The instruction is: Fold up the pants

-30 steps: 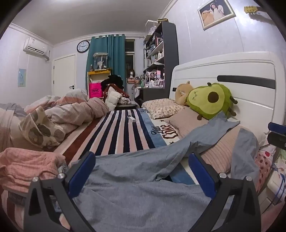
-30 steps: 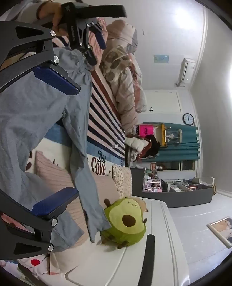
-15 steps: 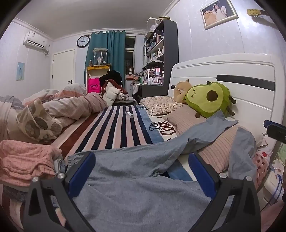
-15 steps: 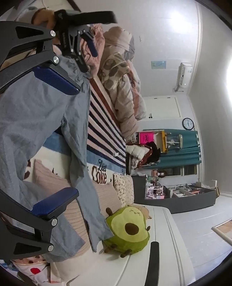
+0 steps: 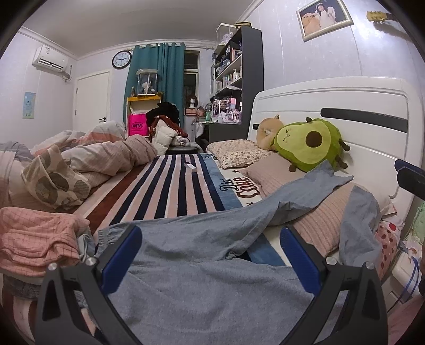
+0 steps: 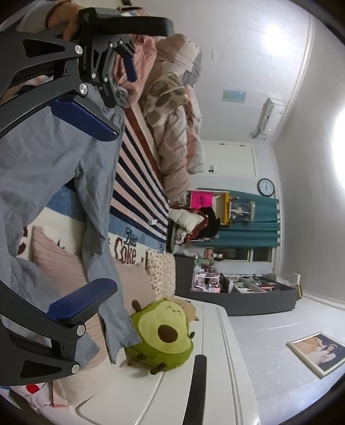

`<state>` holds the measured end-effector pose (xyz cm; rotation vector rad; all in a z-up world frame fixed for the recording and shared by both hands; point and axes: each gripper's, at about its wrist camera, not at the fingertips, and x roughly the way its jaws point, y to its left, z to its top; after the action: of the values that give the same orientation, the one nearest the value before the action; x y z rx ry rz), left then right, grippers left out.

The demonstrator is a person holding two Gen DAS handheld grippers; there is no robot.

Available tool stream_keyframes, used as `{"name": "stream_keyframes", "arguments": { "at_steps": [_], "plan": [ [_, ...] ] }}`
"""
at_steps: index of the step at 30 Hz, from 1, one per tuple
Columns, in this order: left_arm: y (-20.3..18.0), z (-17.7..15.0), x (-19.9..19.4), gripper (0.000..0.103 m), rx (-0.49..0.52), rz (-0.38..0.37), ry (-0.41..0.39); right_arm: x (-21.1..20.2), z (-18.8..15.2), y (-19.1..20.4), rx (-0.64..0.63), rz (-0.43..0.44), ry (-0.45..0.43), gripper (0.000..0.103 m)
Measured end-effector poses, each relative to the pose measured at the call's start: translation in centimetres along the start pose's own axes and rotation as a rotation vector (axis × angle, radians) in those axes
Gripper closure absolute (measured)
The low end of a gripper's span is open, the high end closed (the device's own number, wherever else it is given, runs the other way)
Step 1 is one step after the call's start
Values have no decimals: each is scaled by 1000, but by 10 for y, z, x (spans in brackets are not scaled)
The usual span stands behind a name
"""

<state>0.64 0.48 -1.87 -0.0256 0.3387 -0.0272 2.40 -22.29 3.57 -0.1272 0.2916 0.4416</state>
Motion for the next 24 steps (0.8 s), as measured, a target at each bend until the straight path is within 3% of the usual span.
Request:
{"name": "stream_keyframes", "arguments": {
  "at_steps": [13, 24],
  "plan": [
    [1, -2, 1, 1, 0, 13, 4, 17, -17, -9, 25, 37, 86, 1],
    [2, -1, 6, 1, 0, 19, 13, 20, -21, -19, 76, 56, 103, 1]
  ]
}}
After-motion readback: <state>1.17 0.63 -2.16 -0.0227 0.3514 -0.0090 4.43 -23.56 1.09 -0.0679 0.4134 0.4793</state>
